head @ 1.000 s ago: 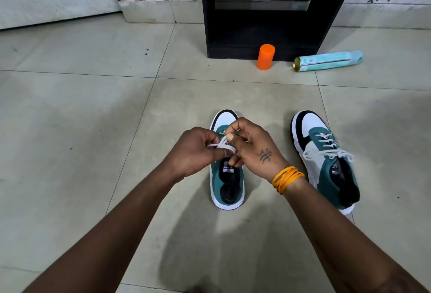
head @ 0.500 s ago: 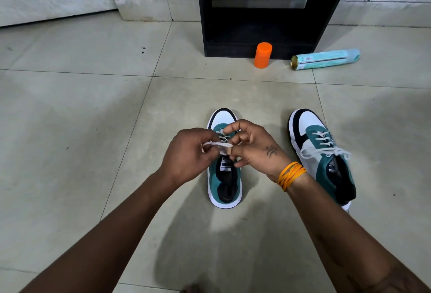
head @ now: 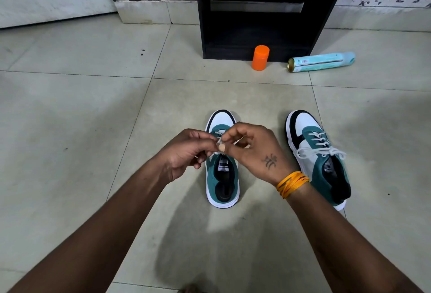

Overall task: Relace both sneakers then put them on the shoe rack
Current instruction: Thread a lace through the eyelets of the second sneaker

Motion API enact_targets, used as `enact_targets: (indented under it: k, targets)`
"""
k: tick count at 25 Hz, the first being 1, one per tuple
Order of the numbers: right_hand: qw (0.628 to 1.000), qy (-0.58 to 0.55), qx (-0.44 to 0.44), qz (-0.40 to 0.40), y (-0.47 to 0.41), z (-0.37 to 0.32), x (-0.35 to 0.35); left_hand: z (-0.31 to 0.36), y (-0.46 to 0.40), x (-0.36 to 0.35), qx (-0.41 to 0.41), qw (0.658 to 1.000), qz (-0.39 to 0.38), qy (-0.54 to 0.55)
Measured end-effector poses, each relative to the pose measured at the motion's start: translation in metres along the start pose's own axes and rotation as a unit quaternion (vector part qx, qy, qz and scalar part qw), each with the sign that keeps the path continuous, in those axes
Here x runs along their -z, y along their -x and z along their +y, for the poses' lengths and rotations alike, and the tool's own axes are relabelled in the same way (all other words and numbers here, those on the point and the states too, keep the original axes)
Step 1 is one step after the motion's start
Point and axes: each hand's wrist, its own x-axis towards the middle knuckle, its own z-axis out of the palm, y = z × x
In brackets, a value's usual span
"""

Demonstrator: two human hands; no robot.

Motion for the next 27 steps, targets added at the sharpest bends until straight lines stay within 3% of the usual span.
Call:
enact_targets:
  k: [4,7,15,18,20,22,25,27]
  targets:
    - [0.996,0.073,0.028,0.031,-0.001,0.007,-0.004,0.002,0.001,0.004,-0.053,0.990,0.012,-0.130]
    - [0.994,0.097,0.031,0.040,-0.003,0.010,0.004,-0.003,0.000,0.014,-0.140,0.945,0.076,-0.286]
    - [0.986,0.158,-0.053,0.028,0.008,0.057,0.010,-0.046,-0.020,0.042,-0.215,0.888,0.116,-0.389]
    - [0.984,0.173,-0.047,0.022,0.006,0.057,0.007,-0.046,-0.022,0.040,-0.215,0.888,0.117,-0.389]
    - [0.987,0.149,-0.048,0.019,0.005,0.058,0.008,-0.045,-0.020,0.038,-0.200,0.908,0.116,-0.349]
    - [0.989,0.132,-0.037,0.064,0.004,0.058,0.011,-0.041,-0.014,0.035,-0.185,0.931,0.130,-0.286]
    - [0.980,0.142,0.035,0.138,0.003,0.043,0.016,-0.032,-0.005,0.027,-0.185,0.942,0.184,-0.210]
    - [0.977,0.173,0.081,0.097,0.003,0.031,0.012,-0.027,0.000,0.019,-0.184,0.945,0.206,-0.176]
